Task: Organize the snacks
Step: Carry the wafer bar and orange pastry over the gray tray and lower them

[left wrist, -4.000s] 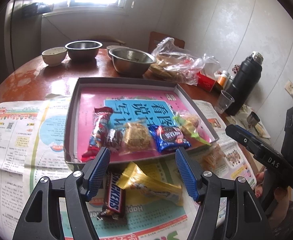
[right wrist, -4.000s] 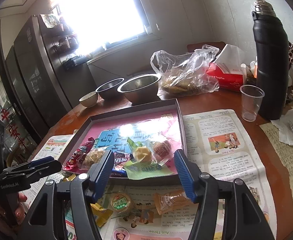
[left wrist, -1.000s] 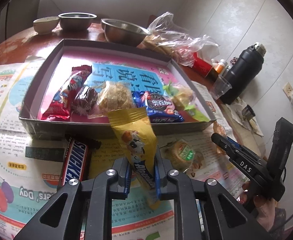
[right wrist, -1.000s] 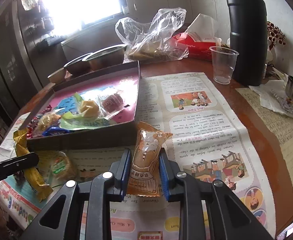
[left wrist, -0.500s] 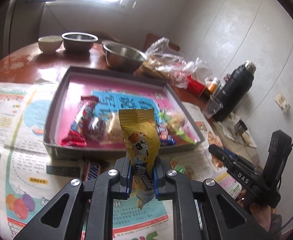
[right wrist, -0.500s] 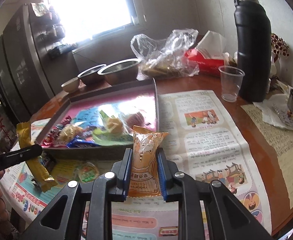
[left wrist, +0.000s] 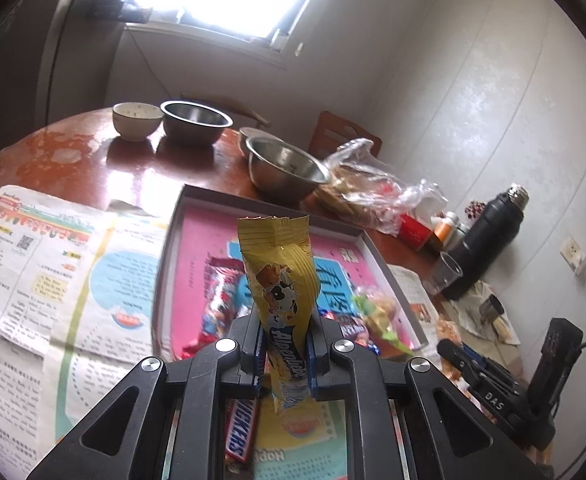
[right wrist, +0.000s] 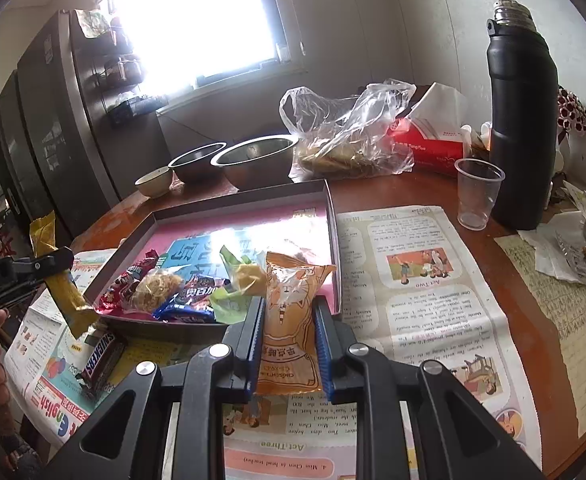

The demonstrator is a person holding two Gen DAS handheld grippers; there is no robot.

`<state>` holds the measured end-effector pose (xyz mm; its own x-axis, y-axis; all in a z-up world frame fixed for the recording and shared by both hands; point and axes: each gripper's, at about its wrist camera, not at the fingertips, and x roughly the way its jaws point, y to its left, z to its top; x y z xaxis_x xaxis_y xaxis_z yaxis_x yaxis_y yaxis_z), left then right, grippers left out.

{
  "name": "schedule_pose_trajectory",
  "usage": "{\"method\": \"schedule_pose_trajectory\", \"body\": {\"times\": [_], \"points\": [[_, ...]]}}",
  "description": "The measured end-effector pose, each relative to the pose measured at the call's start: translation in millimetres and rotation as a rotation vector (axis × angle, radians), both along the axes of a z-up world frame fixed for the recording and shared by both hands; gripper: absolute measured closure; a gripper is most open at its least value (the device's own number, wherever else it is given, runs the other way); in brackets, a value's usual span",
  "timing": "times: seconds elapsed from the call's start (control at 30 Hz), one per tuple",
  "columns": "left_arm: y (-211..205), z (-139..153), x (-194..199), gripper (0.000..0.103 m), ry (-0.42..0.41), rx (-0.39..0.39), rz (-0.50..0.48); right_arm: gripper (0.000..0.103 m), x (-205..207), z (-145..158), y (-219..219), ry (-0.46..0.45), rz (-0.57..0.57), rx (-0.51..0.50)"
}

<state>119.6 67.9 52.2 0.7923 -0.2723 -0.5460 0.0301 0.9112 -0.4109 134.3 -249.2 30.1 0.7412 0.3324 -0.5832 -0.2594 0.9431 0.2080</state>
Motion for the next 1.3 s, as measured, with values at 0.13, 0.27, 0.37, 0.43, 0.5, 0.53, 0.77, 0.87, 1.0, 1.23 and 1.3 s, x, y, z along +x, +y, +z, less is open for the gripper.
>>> {"method": "schedule_pose_trajectory", "body": {"times": [0.13,0.27,0.37,0.43,0.5,0.53,0.77,0.87,1.0,1.23,1.3], "points": [[2,-1,7,0.087,-0.002,-0.011,0.002,0.079,5,1,0,0.0,-0.007,0.0],[0,-5,15,0.087,-0.005,-0.021,-0.01,0.079,11,0,-1,0.002,-0.013,0.0],[-2,-9,20,0.087,-0.003,-0.03,-0.02,0.079,14,-1,0,0.005,-0.015,-0.001],[-2,-14,25,0.087,0.004,-0.036,-0.022,0.079,17,-1,1,0.005,-0.019,-0.005],[-2,-19,28,0.087,0.013,-0.037,-0.025,0.079,20,-1,1,0.005,-0.02,-0.005],[-2,-21,30,0.087,0.015,-0.033,-0.027,0.079,20,-1,2,0.005,-0.019,-0.006],[-3,-27,38,0.087,0.009,-0.021,-0.033,0.079,33,-1,9,-0.003,-0.012,-0.018],[-2,-27,40,0.087,-0.006,-0.003,-0.032,0.079,40,-3,13,0.004,-0.008,-0.021],[-1,-34,45,0.087,0.004,0.011,-0.025,0.079,49,-6,17,0.013,-0.003,-0.019],[2,-42,51,0.087,0.018,0.02,-0.017,0.079,61,-12,21,0.03,0.001,-0.018],[3,-43,52,0.086,0.021,0.026,-0.013,0.079,64,-14,22,0.037,0.001,-0.018]]}}
